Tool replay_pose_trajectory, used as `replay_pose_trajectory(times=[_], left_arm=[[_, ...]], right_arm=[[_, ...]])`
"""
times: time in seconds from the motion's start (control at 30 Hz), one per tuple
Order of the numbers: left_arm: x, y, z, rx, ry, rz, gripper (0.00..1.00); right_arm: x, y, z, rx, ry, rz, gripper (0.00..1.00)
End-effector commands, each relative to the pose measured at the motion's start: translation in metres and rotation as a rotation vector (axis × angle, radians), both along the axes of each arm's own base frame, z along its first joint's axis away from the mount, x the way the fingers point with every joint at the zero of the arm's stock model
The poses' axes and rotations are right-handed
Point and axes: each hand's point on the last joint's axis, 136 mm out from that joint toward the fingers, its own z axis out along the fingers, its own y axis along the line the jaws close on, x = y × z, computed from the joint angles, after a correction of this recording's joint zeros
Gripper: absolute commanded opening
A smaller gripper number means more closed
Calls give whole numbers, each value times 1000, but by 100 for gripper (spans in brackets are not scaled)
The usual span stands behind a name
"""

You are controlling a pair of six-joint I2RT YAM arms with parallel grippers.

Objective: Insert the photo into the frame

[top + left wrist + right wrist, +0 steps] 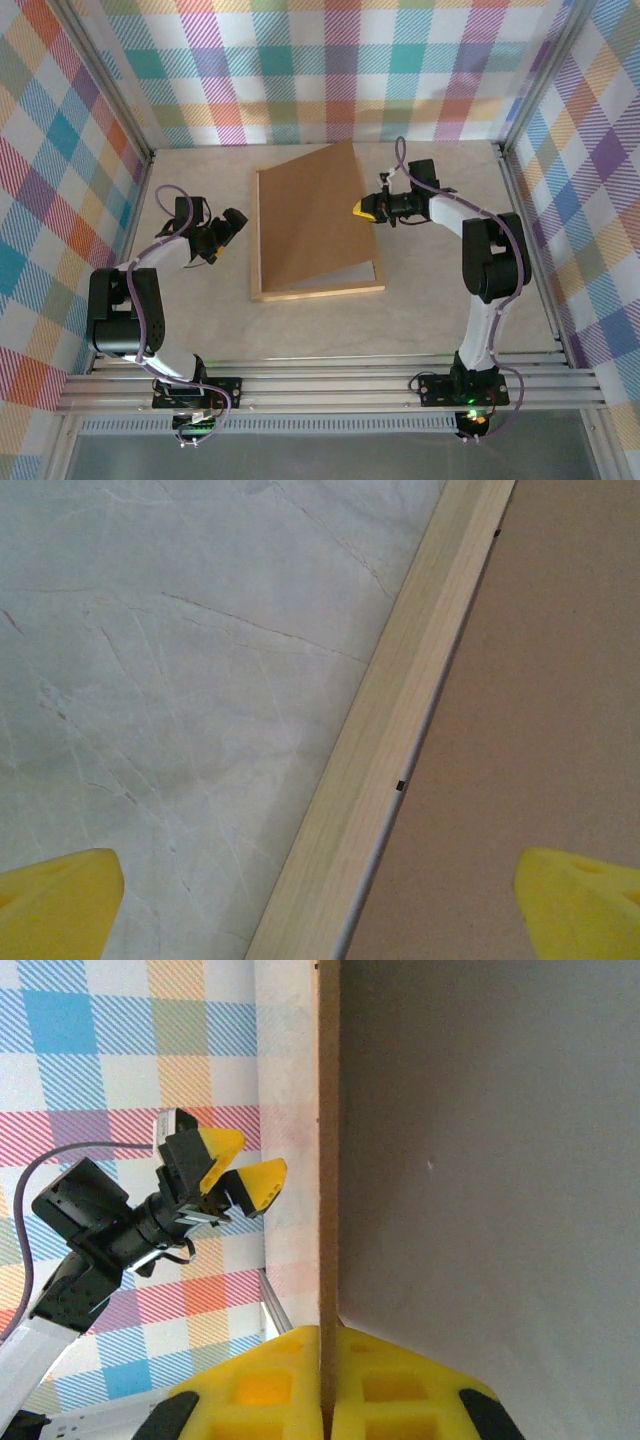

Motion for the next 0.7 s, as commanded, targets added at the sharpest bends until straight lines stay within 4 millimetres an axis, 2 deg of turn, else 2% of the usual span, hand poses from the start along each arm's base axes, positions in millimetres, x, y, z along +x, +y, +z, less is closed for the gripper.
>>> replay_pose_trajectory(times=[0.0, 0.43, 0.67], left_arm=[[6, 2, 1, -23, -6, 12, 100], [5, -3, -6, -58, 3, 6, 100], [2, -13, -11, -121, -2, 8, 100]], right_arm=[[0, 11, 14, 41, -61, 59, 0], [-3, 12, -7, 6, -29, 52, 0], [-7, 10, -27, -21, -7, 39, 0]])
